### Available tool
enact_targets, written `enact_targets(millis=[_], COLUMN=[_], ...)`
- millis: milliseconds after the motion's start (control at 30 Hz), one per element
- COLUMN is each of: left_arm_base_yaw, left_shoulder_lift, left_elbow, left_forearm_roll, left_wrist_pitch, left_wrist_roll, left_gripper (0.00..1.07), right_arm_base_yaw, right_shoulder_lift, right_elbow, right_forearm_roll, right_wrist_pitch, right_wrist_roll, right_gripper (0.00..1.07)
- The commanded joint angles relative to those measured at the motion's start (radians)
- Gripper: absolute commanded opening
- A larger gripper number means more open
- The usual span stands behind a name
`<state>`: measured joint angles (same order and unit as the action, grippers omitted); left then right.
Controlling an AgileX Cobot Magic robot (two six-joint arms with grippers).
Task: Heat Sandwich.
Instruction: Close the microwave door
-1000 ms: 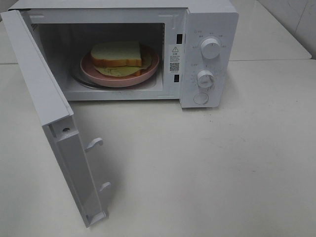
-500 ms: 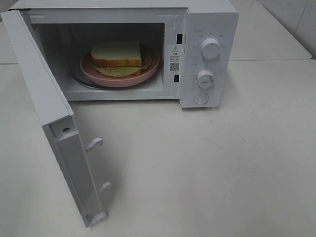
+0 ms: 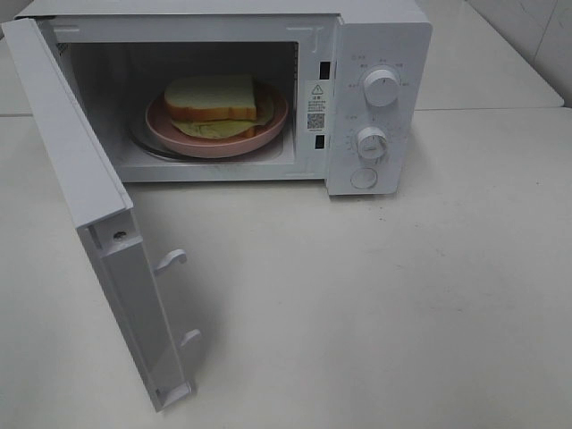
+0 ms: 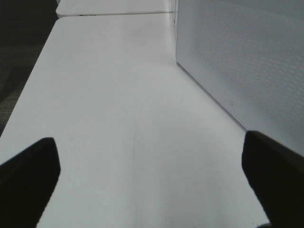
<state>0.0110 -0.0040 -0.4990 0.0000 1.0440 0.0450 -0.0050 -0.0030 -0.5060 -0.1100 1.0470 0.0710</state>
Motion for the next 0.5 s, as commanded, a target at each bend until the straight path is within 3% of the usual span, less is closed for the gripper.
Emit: enact_targets(millis=[33, 500], left_arm_base_yaw=[0.002, 0.002], left_shoulder_lift=[-0.027, -0.027], left_elbow=[0.005, 0.005], left_forearm_roll=[-0.010, -0.010], left_wrist_pitch=[-0.016, -0.016], left_wrist_roll=[-0.003, -0.003], left_gripper=[1.03, 1.03], right_arm_base_yaw=[-0.006, -0.006], right_shoulder_lift=[-0.027, -0.027], right_elbow=[0.002, 0.002], right_forearm_roll=[-0.004, -0.004], right_wrist_pitch=[-0.010, -0.010], right_wrist_roll=[-0.012, -0.012], right_gripper=[0.76, 0.76])
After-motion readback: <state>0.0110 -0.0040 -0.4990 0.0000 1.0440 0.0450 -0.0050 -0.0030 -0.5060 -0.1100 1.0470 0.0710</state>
